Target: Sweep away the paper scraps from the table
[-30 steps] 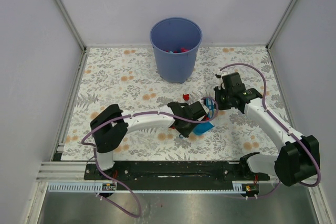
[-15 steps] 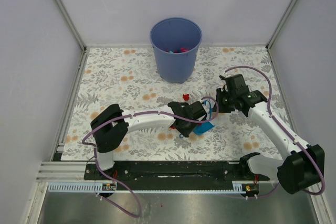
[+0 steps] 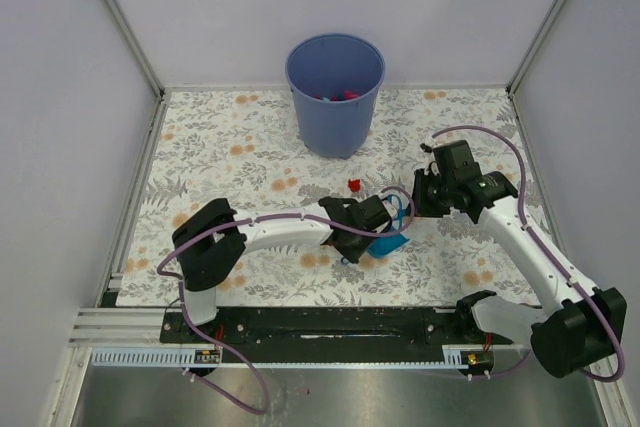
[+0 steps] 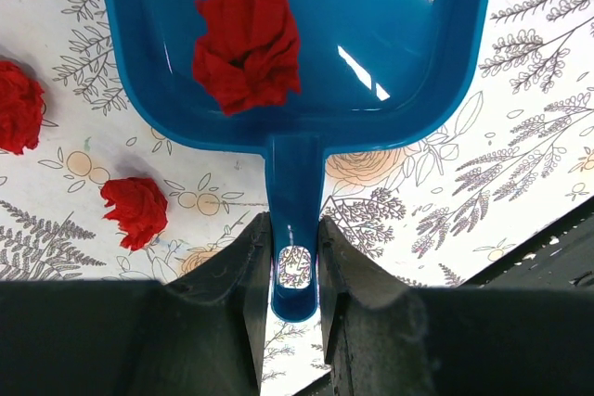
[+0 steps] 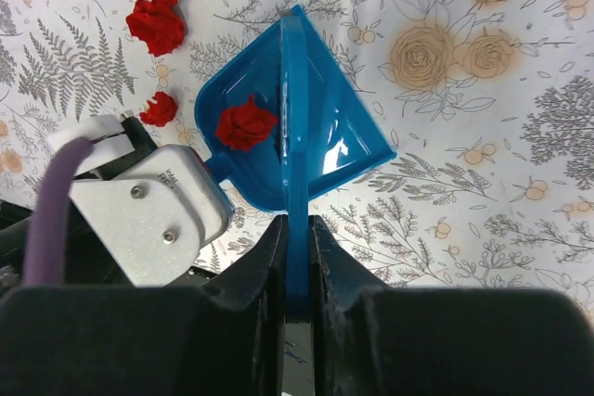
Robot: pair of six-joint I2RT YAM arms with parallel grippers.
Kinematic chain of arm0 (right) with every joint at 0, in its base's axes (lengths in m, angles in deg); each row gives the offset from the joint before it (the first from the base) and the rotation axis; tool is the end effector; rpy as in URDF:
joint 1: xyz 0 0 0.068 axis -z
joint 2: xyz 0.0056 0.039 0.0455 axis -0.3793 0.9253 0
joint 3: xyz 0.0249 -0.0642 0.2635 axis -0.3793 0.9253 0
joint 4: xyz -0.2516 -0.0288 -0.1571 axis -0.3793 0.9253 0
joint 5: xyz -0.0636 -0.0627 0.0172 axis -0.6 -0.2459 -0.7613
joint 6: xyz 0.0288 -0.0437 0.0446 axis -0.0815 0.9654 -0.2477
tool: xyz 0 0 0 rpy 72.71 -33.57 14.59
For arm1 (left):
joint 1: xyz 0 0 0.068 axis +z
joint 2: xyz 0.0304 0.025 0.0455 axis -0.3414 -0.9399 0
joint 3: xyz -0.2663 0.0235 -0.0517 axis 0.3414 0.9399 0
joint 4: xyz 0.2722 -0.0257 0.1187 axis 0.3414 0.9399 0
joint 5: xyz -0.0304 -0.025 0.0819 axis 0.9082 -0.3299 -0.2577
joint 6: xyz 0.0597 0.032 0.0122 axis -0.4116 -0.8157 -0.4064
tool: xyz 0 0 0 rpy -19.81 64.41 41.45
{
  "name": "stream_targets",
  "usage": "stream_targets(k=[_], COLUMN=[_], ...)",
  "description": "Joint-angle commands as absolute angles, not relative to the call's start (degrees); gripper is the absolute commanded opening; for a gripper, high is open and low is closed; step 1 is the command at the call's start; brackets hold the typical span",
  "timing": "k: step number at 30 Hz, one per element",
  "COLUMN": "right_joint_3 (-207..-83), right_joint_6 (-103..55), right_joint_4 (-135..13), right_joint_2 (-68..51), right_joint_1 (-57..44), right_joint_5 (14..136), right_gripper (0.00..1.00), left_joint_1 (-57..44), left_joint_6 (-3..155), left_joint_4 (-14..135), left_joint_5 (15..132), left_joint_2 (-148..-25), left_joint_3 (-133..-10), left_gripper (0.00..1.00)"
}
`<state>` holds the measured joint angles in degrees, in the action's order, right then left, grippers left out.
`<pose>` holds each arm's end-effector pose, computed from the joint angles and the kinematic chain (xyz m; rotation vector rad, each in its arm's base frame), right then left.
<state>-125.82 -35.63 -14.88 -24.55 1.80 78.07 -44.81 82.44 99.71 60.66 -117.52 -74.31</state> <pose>0.2515 0.1049 0.2630 -0.1164 2.5834 0.4958 0.1813 -0.3749 0.1519 1.0860 2.5673 -0.2793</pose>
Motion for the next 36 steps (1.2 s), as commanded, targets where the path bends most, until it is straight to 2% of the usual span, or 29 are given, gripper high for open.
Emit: stream_targets(k=[1, 11, 15, 19, 27, 36], right_joint_3=[-131.0, -136.7, -139.2, -139.3, -140.6, -139.0], right_joint_6=[-34.4, -34.7, -37.6, -40.2, -47.0, -54.6], right_joint_4=[-11.5, -8.5, -7.3, -8.7, -5.2, -2.6], right_joint_2=[-25.8, -25.6, -28.1, -32.4, -34.7, -39.1], right_joint_1=[2.0, 2.0, 2.0, 2.1, 2.0, 2.0], right_joint_5=[73.8, 68.4, 57.7, 52.7, 48.2, 47.2], right_gripper=[0.00, 0.00, 0.00, 0.00, 0.00, 0.00], left_joint_1=[-44.5, -44.5, -44.5, -44.5, -44.1, -42.4], left_joint_6=[82.9, 83.1, 83.2, 83.3, 83.9, 84.9], left_joint_4=[97.4, 97.7, 100.3, 102.7, 110.2, 120.6], left_joint_5=[60.6, 59.8, 57.9, 57.3, 55.3, 54.5], left_joint_2=[-113.8, -111.1, -109.2, -106.8, -104.8, -108.5], left_joint_3=[-73.1, -72.0, -73.5, -75.4, -82.1, -97.7], left_gripper=[0.00, 0.00, 0.00, 0.00, 0.00, 0.00])
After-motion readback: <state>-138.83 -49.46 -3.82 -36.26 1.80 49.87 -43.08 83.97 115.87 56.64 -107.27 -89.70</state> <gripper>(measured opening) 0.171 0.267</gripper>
